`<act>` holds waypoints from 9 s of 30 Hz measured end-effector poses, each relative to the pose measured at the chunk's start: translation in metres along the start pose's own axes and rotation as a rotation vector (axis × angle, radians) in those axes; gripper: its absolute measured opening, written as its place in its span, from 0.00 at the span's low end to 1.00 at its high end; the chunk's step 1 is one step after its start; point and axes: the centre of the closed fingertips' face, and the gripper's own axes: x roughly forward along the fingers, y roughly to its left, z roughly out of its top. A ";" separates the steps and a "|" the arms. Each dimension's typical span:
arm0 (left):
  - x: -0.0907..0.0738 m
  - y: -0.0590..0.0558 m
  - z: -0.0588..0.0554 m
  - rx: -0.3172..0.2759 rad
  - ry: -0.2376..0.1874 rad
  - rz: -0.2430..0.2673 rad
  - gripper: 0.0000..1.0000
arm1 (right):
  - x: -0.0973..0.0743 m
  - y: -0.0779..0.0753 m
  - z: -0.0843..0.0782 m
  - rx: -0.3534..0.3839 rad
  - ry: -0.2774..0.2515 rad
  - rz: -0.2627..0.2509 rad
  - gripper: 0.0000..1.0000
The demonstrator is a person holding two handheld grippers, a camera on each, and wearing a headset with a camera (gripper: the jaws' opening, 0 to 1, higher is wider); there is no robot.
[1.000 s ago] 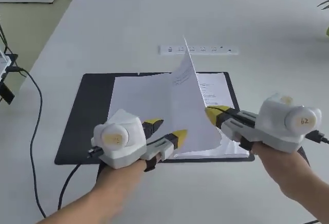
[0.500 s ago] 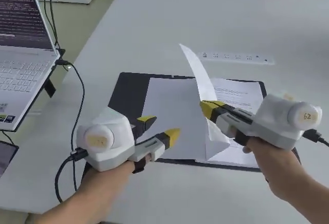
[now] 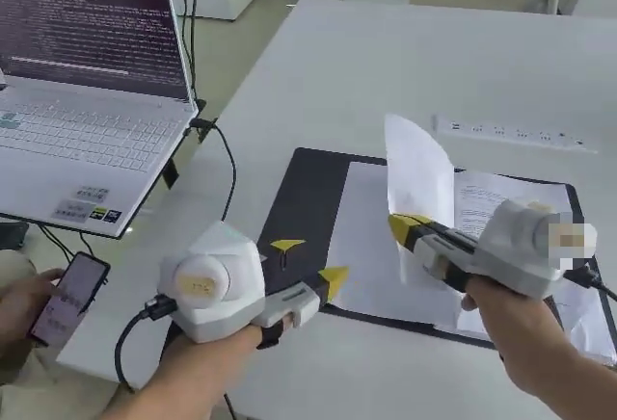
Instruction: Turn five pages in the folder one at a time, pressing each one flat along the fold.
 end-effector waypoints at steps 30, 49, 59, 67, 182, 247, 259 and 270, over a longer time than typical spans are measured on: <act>-0.022 0.028 -0.035 -0.023 0.063 0.047 0.34 | 0.060 -0.004 -0.080 0.113 0.203 -0.043 0.00; -0.001 0.028 -0.056 -0.006 0.121 0.024 0.30 | 0.058 0.001 -0.080 0.142 0.197 0.004 0.00; 0.057 0.005 -0.066 0.055 0.147 -0.041 0.25 | 0.015 -0.022 -0.020 0.169 0.054 0.011 0.00; 0.084 0.008 -0.081 0.090 0.183 0.002 0.20 | -0.022 -0.071 -0.010 0.173 0.046 -0.068 0.00; 0.079 0.017 -0.095 0.172 0.186 0.041 0.09 | -0.080 -0.065 -0.115 0.922 0.204 0.023 0.00; -0.022 -0.076 -0.017 0.064 0.165 -0.092 0.57 | -0.306 -0.078 -0.024 0.089 -0.118 -0.483 0.29; 0.051 -0.105 -0.020 0.123 0.185 -0.143 0.55 | -0.296 -0.099 -0.034 0.084 -0.082 -0.477 0.28; 0.132 -0.153 -0.035 0.154 0.186 -0.190 0.56 | -0.280 -0.117 -0.039 0.086 -0.042 -0.459 0.29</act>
